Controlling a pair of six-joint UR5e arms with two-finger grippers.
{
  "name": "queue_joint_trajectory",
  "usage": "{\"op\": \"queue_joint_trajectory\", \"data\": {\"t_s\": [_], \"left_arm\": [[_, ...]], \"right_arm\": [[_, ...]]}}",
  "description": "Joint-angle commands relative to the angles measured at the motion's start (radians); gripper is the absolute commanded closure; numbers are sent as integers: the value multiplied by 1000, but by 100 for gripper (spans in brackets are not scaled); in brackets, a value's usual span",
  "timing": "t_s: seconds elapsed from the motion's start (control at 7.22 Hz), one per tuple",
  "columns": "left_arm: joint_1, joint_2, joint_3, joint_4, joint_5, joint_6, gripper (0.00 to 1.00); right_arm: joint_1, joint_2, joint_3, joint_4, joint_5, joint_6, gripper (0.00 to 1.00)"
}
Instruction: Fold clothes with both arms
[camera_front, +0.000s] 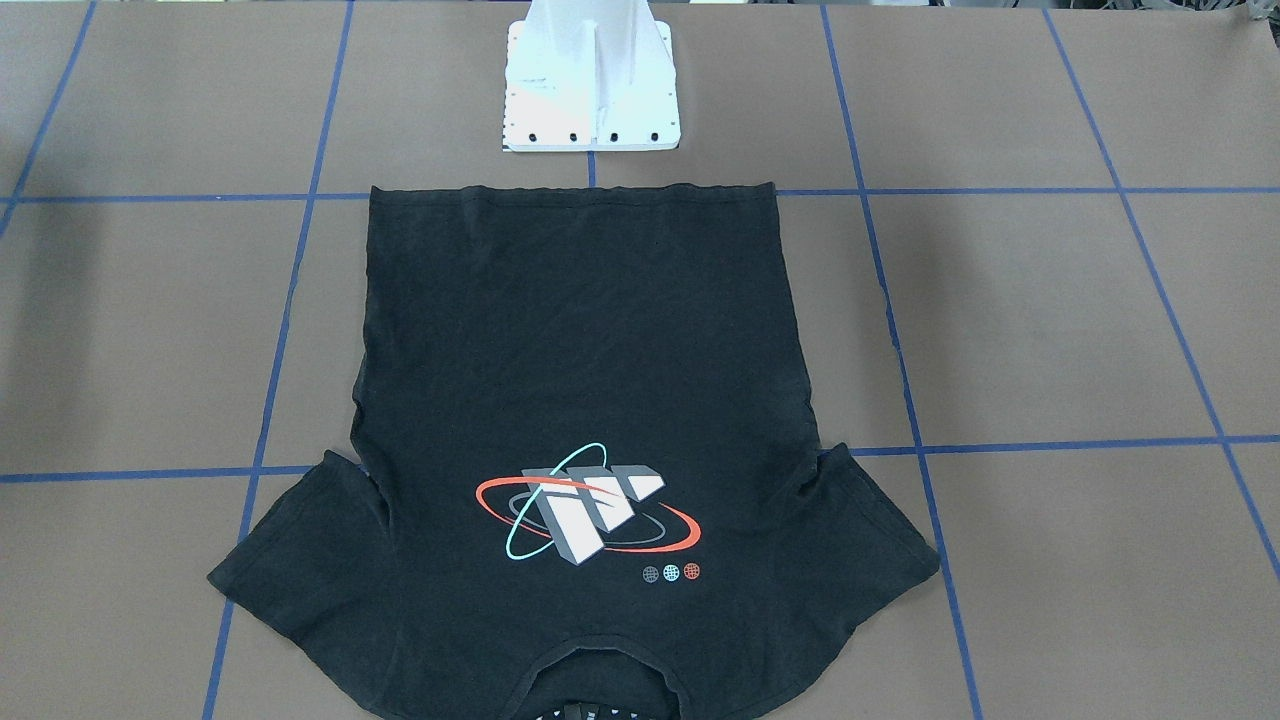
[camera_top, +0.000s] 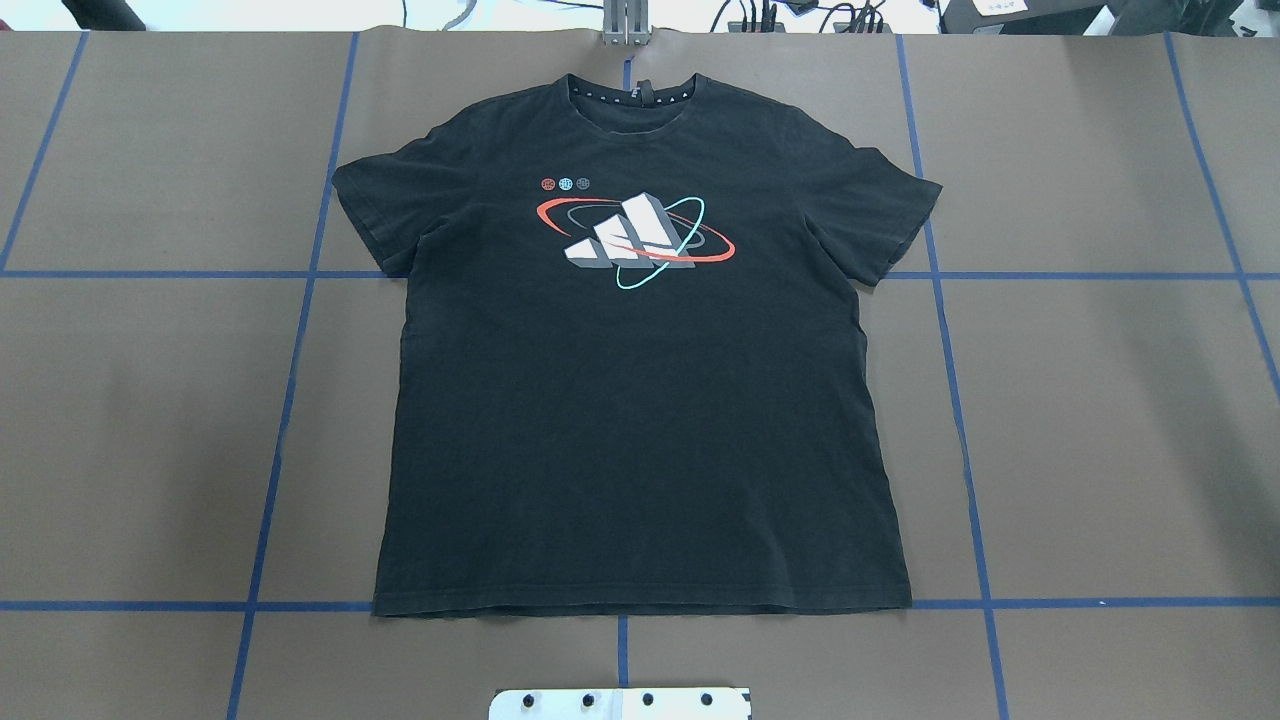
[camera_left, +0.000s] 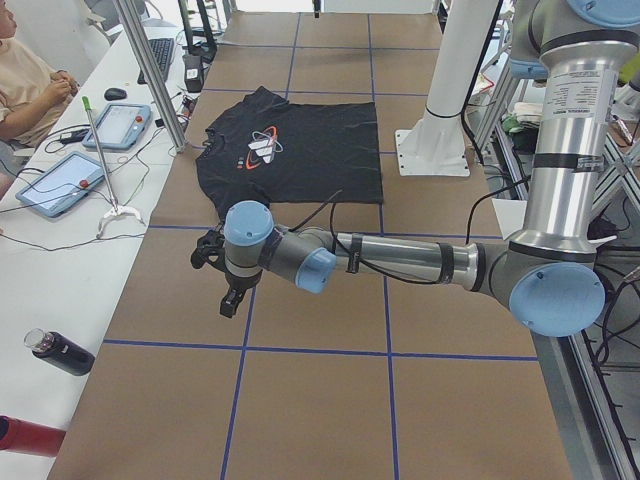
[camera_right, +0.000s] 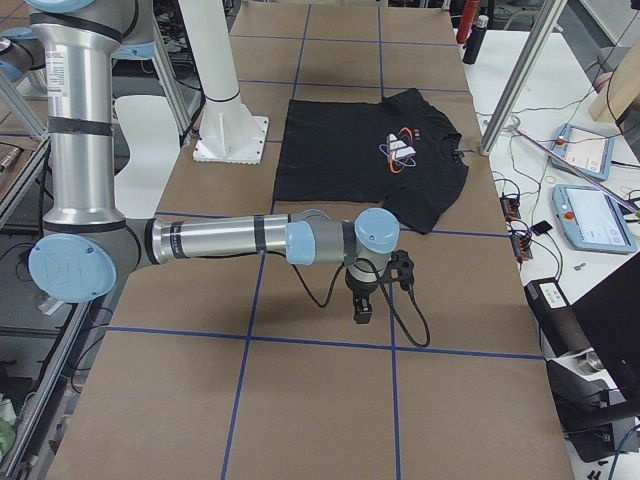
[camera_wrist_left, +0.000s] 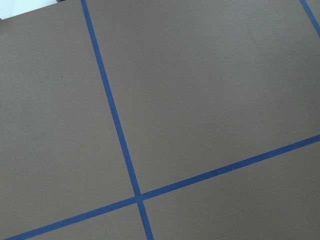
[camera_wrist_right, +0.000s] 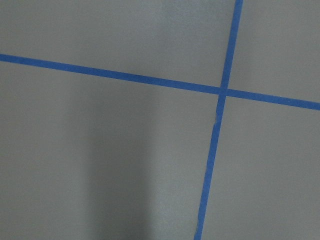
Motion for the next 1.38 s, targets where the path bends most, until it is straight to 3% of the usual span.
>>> {"op": "queue_joint_trajectory", "data": {"t_s": [0.0,0.28,0.42,0.83,1.11,1.25], "left_arm": [[4,-1,14,-3,2,-1,0],[7,-1,34,-79,-1,-1,0],[7,1,50,-114,-1,-1,0],[7,-1,51,-118,-2,2,0],[7,1,58,-174,-1,-3,0],[7,-1,55,-179,-1,-4,0]], "right_arm": [[-3,9,15,4,-4,17,0],[-45,108,-32,19,-3,32,0],[-96,195,-115,77,9,111,0],[-254,455,-438,410,-21,542,1],[-354,500,-496,615,-189,785,4],[-386,517,-510,667,-228,863,8]]}}
